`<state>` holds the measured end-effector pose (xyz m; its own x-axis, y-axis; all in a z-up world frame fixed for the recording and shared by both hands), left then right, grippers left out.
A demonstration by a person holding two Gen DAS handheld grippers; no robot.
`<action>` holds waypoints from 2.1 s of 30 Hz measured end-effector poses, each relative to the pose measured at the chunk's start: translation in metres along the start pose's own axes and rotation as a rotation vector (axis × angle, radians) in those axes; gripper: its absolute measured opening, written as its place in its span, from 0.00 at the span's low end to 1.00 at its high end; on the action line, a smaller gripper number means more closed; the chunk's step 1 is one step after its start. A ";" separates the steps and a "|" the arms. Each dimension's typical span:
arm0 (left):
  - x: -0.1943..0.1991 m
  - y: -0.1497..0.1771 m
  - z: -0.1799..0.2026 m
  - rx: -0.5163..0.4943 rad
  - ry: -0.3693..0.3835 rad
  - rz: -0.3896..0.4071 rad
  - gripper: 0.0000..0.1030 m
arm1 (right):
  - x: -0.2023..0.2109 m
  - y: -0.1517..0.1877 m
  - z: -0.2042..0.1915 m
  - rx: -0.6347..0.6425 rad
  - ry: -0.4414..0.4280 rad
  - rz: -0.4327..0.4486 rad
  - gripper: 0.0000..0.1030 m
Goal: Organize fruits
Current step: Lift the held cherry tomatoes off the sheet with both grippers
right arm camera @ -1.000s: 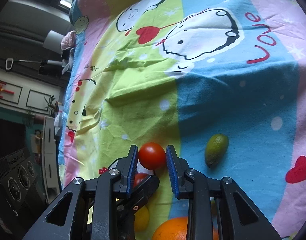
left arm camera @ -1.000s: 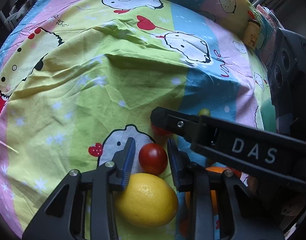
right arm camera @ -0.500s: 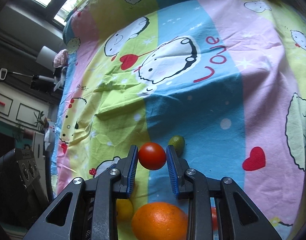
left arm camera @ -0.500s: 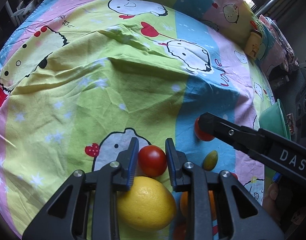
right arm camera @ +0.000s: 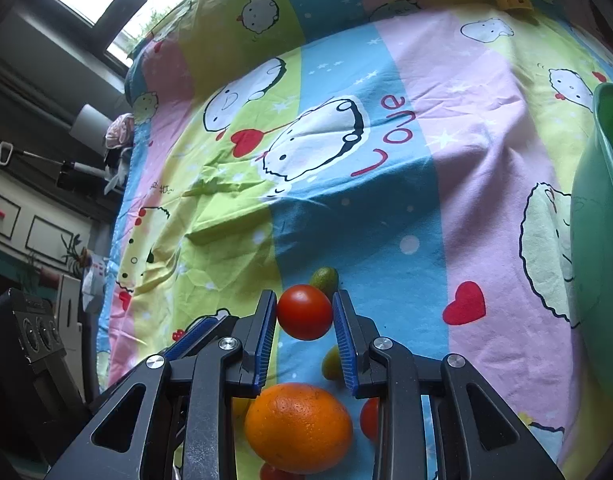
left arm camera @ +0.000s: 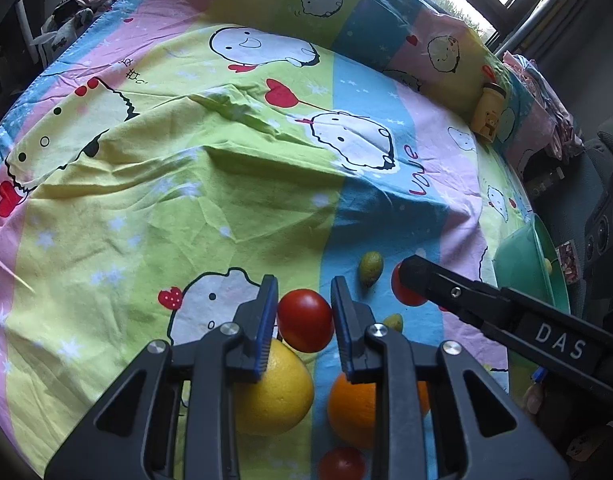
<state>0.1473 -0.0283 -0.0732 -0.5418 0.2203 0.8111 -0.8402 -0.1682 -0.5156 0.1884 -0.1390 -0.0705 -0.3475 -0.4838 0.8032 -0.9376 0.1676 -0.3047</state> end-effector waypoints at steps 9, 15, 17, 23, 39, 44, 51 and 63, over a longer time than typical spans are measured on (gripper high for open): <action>0.010 -0.004 0.005 -0.001 0.026 0.039 0.19 | 0.006 0.003 -0.002 0.016 0.002 0.017 0.30; 0.009 -0.013 -0.015 0.028 -0.009 0.004 0.19 | 0.010 0.002 0.002 0.006 0.009 0.024 0.30; 0.009 -0.014 -0.021 0.031 -0.024 -0.002 0.21 | 0.011 0.001 0.003 0.000 0.005 0.027 0.30; -0.013 -0.015 -0.010 -0.001 0.007 -0.095 0.22 | 0.015 -0.001 0.004 -0.005 -0.002 0.036 0.30; -0.038 -0.007 0.007 -0.084 -0.054 -0.198 0.31 | 0.035 -0.009 0.020 -0.064 -0.041 0.072 0.30; -0.040 -0.008 0.005 -0.087 -0.082 -0.172 0.26 | 0.034 -0.009 0.021 -0.069 -0.039 0.068 0.30; -0.039 -0.010 -0.001 -0.041 -0.067 -0.143 0.27 | 0.033 -0.008 0.021 -0.071 -0.034 0.066 0.30; -0.010 -0.011 0.013 -0.064 -0.034 -0.054 0.27 | 0.038 -0.008 0.020 -0.064 -0.039 0.082 0.30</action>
<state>0.1621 -0.0413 -0.0723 -0.4955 0.1942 0.8466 -0.8685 -0.0952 -0.4864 0.1831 -0.1764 -0.0477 -0.4238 -0.4990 0.7559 -0.9052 0.2622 -0.3345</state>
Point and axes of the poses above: each gripper's, at about its wrist camera, not at the fingertips, and x roughly against the way its jaws point, z to its right, y to its underside, the point moved 6 cm from there along -x, roughly the way its jaws point, and after that the axes turned 9 degrees about -x, right-handed, at the moved point
